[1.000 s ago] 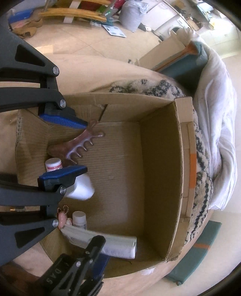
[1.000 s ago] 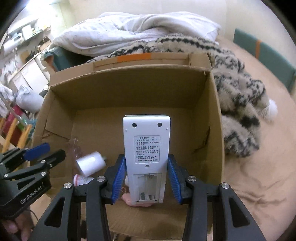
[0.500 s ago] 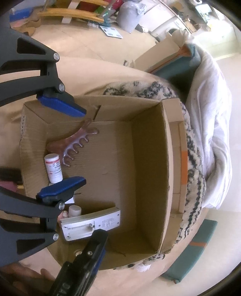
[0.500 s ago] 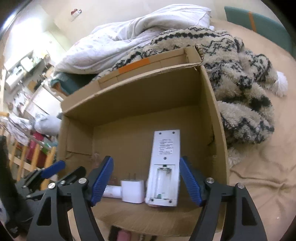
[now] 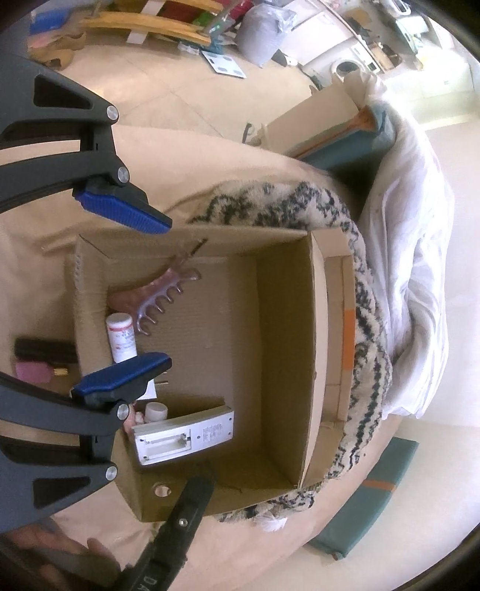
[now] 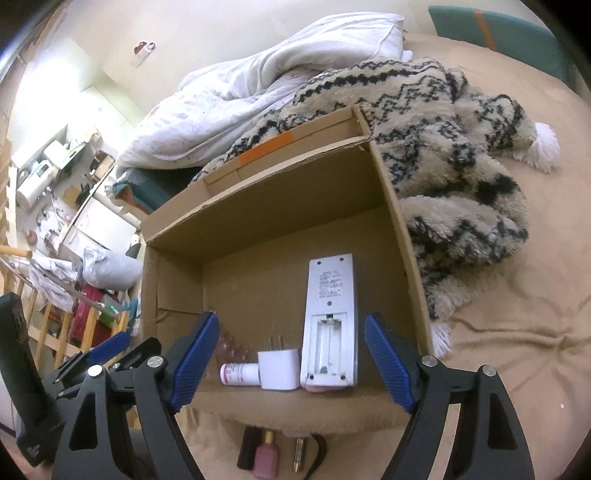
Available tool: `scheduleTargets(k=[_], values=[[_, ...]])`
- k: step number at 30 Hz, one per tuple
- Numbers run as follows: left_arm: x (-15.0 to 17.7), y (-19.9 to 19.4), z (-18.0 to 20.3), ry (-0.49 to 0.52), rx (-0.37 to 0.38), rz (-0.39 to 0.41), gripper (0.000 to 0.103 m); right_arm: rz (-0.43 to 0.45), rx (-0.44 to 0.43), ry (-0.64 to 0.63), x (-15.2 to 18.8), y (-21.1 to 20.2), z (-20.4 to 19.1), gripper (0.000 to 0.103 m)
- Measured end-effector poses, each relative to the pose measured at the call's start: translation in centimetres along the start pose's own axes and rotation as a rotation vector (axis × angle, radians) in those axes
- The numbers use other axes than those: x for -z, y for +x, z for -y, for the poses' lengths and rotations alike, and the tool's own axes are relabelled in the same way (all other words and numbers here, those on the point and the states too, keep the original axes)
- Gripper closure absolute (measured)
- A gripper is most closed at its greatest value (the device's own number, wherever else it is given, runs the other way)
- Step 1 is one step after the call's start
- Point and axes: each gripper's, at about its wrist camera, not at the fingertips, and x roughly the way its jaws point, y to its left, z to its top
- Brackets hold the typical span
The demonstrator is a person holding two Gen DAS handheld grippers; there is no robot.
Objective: Organize rigid objects
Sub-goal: 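Lower adapter and remote into the box and open both tools to release, then grasp the black flashlight with left tool while right tool grasps AA battery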
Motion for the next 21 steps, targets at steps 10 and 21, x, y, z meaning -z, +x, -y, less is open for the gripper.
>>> scheduleTargets(k=[10,21], values=[[2.6,-1.0,-2.2,-0.079,-0.019,-0.048,0.039,-0.003,-0.002,-0.022,2.0,-2.1,-0.6,0.017],[5.8,-0.2,-3.3,-0.154,-0.024,-0.164,0.039,-0.13,-0.012,-0.061,6.2,-1.6,-2.3,0.017]])
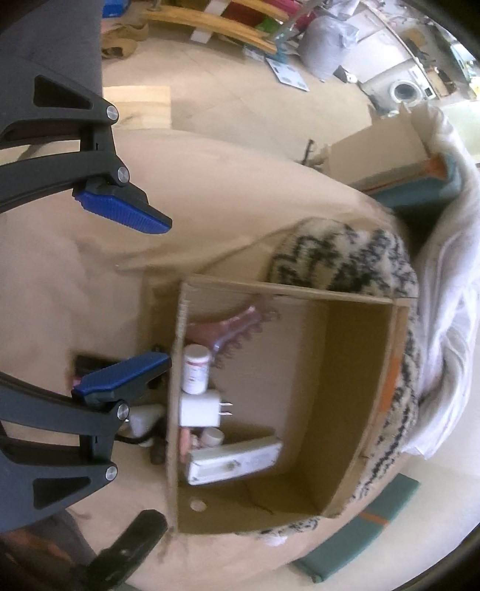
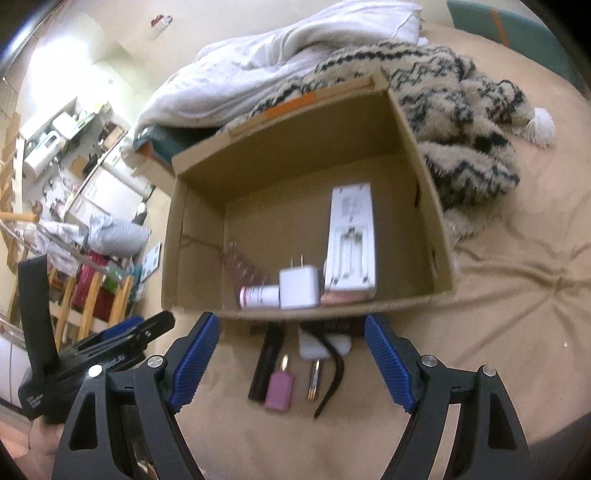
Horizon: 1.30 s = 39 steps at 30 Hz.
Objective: Organize rigid objects
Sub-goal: 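Grasp the black flashlight with left tool while right tool grasps AA battery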
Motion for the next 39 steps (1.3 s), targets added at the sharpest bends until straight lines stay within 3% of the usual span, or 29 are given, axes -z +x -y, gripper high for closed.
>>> scheduleTargets(k=[11,20,25,29,31,35,39], values=[[0.1,1.8,-0.5,-0.043,0.036,-0.065,0.039,-0.139,0.018,0.141,0.9,3.4,2.5,0.017],[1.9,5.9,4.2,0.123,0.099,-0.21,0.04,-0.175,0.014,0.23,1.0,4.5,4.1,0.017],[2.2,8.5,6.3,0.194,0.092,-0.263,0.053,-0.193,0.012,0.251,1.0,4.8,4.6,0.017],[2.3,9.5,6.1,0.156,0.133,-0.298,0.066,-0.197,0.023,0.256,1.0,4.8,4.8,0.017],[2.5,9.6,6.1,0.171,0.159,-0.313,0.086,-0.2,0.023,0.263,1.1,4.9,5.0,0.017],[3.1,9.6,5.5,0.175,0.134,-0.316,0.086,-0.216,0.038,0.262,1.1,5.4,5.0,0.018],[3.4,8.5,3.0,0.094,0.08,-0.321,0.086,-0.271,0.064,0.252,1.5,6.3,5.1,0.043]])
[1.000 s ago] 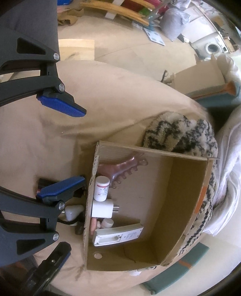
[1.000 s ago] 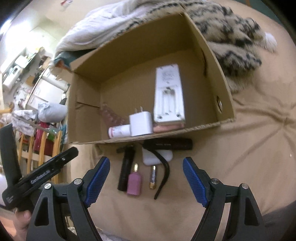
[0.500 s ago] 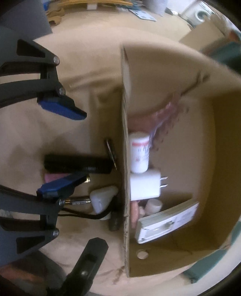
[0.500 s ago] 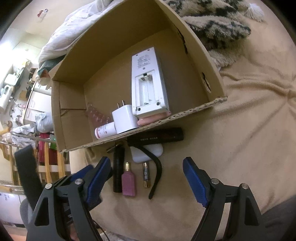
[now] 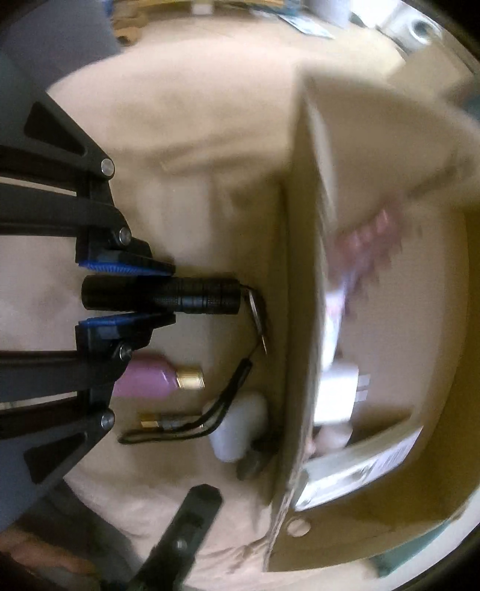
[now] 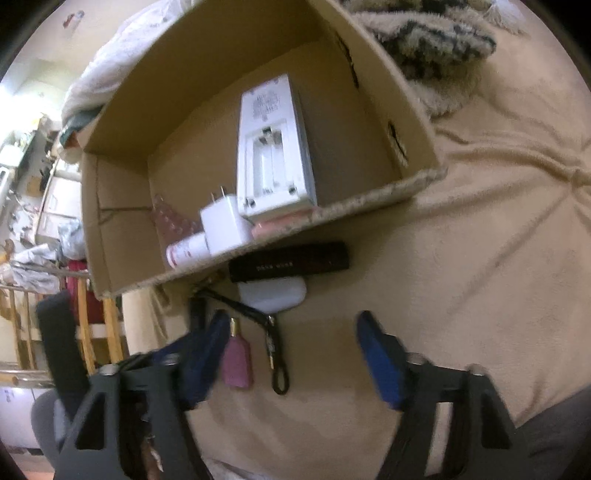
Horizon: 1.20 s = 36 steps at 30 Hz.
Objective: Organize rigid objects
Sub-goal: 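Grasp the black flashlight with left tool while right tool grasps AA battery, then carry flashlight and battery over the box and open both tools inside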
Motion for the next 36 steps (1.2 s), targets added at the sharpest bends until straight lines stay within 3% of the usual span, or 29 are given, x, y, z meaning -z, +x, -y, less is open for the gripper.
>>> scheduleTargets(k=[2,5,8,14,22,25,26,32,36], values=[[0.4,-0.7,-1.6,-0.057,-0.034,0.011,0.086,-0.019,0.018,0.009,0.0,0.4,0.3,0.054],[0.9,-1.4,-4.6,-0.145,-0.107,0.032,0.086,-0.041,0.026,-0.022,0.1,1.1,-0.2,0.063],[0.6,-1.2,-6.0,-0.181,-0.118,0.024,0.086,-0.072,0.02,-0.068,0.4,2.1,-1.2,0.066],[-0.4,-0.6,-5.1,-0.165,-0.124,0.018,0.086,-0.126,0.091,-0.174,1.0,4.3,-3.1,0.066],[-0.8,0.0,-3.2,-0.112,-0.169,0.029,0.086,-0.115,0.237,-0.367,2.2,5.5,-5.6,0.068],[-0.4,-0.1,-2.9,-0.094,-0.186,0.036,0.086,-0.091,0.28,-0.399,2.4,5.3,-5.8,0.088],[-0.2,-0.1,-2.6,-0.091,-0.189,0.038,0.086,-0.085,0.28,-0.398,2.4,5.2,-5.7,0.092],[1.0,-1.3,-3.0,-0.101,-0.186,0.065,0.086,-0.055,0.258,-0.398,2.9,3.6,-5.4,0.092],[2.1,-2.3,-3.2,-0.13,-0.124,0.049,0.086,-0.016,0.216,-0.386,3.4,1.5,-5.4,0.092]])
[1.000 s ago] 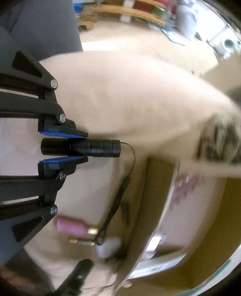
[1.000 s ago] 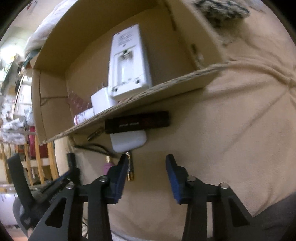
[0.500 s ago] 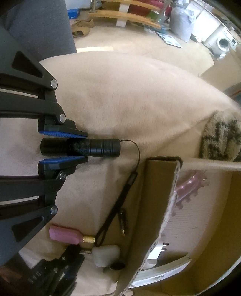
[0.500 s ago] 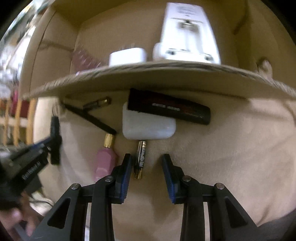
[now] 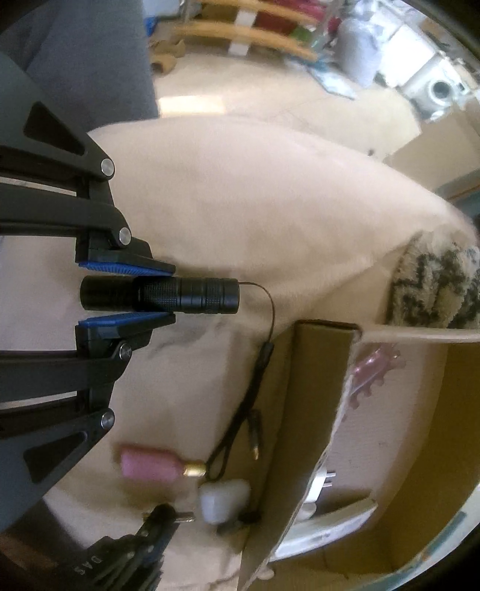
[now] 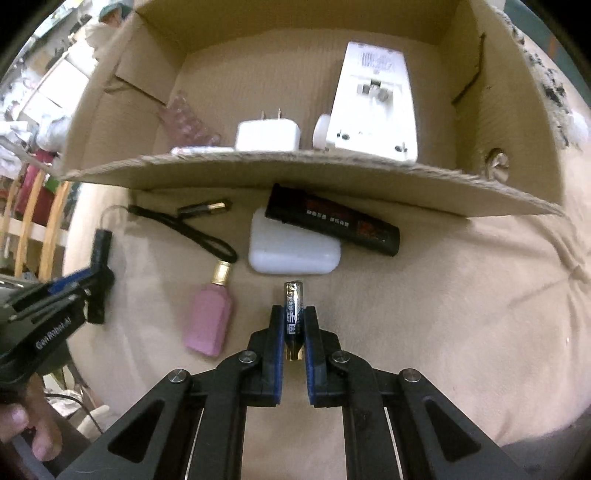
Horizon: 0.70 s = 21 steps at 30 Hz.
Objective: Organize rigid objects
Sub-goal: 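Carry flashlight and battery over the box and open both tools inside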
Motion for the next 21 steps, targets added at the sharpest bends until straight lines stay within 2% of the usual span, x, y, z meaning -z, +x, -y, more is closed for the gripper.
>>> scheduleTargets(k=[2,10,21], values=[[0.2,-0.5,0.2,-0.004,0.03,-0.011,0.086,0.037,-0.014,0.0,0.3,-1.3,0.0,0.092],[0.8,-6.6,1.1,0.039,0.027,0.154,0.086,0.243,-0.074,0.006,0.9,-6.9,1.3,0.092],[-0.6,-15.9,0.3,0.033,0.097,0.476,0.086,0.395,-0.125,0.044,0.9,-10.0,2.2,0.092]])
